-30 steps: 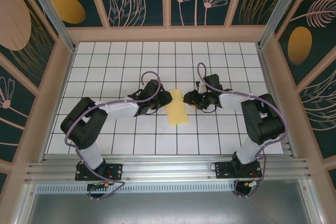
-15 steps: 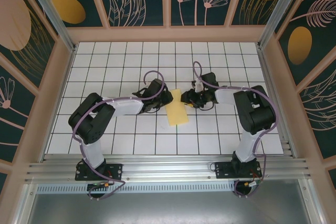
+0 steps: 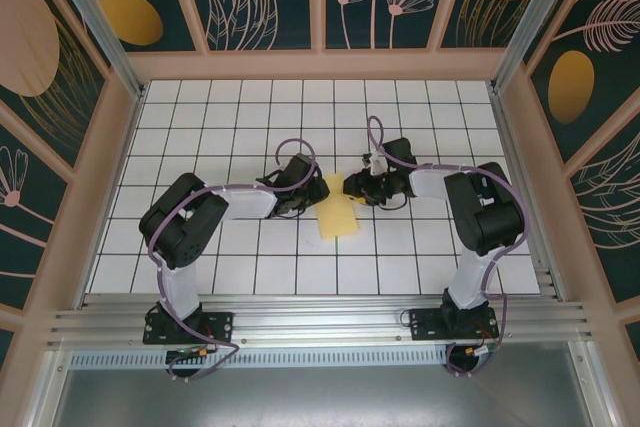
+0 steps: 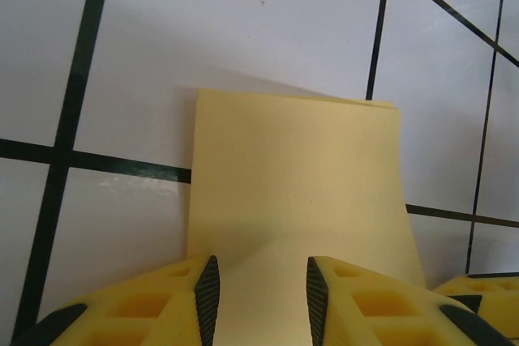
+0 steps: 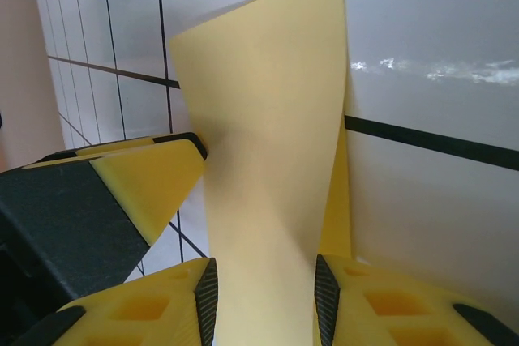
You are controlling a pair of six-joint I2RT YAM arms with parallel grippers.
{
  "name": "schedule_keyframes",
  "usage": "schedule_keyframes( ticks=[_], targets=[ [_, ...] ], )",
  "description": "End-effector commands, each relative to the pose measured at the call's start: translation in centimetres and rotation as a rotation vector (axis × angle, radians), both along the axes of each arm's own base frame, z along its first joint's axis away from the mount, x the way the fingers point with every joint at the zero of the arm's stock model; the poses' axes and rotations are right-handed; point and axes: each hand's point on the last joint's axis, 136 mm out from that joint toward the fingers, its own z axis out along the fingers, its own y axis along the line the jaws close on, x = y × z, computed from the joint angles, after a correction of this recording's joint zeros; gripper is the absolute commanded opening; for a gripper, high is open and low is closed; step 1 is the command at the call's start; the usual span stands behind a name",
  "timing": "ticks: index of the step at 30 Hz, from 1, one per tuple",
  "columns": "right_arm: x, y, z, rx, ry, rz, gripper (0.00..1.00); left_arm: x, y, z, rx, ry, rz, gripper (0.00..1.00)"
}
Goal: Fold a paper plane with a square sheet of paper (pick it up from the middle)
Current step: Turn over the paper at the center of the table, then third fold the triangle at the center of the table.
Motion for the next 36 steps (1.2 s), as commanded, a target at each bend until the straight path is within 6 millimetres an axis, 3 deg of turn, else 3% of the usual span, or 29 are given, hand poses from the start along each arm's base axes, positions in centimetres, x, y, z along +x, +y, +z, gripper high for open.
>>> schedule_keyframes(
  ticks=[1,15,20,23,27,32,36],
  targets=[
    [0.2,0.2,0.0,0.028,-0.02,0.022,0.39,0.4,-0.8,0.0,-0.026,-0.01,-0.022,0.37],
    [1.0,0.1,-0.5,0.018,-0.019,-0.022,0.36,0.4,-2.7,0.8,-0.083,-0.082,-0.144,0.37],
    [0.9,-0.6,-0.8,-0.008,-0.018,-0.074,0.29,0.5,-2.3,1.7,-0.057,-0.12,-0.156,0.38],
    [0.6,-1.0,-0.6,-0.003,-0.014,-0.111,0.18,0.6,-2.0,2.8,-0.049,-0.148,-0.159,0.41],
    [0.2,-1.4,0.2,0.028,-0.007,-0.172,0.1,-0.7,-0.7,2.9,-0.028,-0.162,-0.173,0.47],
    [-0.5,-1.9,1.5,0.076,0.004,-0.278,0.06,-2.6,0.4,3.5,-0.03,-0.188,-0.205,0.51],
    [-1.0,-2.2,1.6,0.083,0.035,-0.369,0.06,-4.7,-0.1,4.7,-0.02,-0.231,-0.28,0.54]
  ],
)
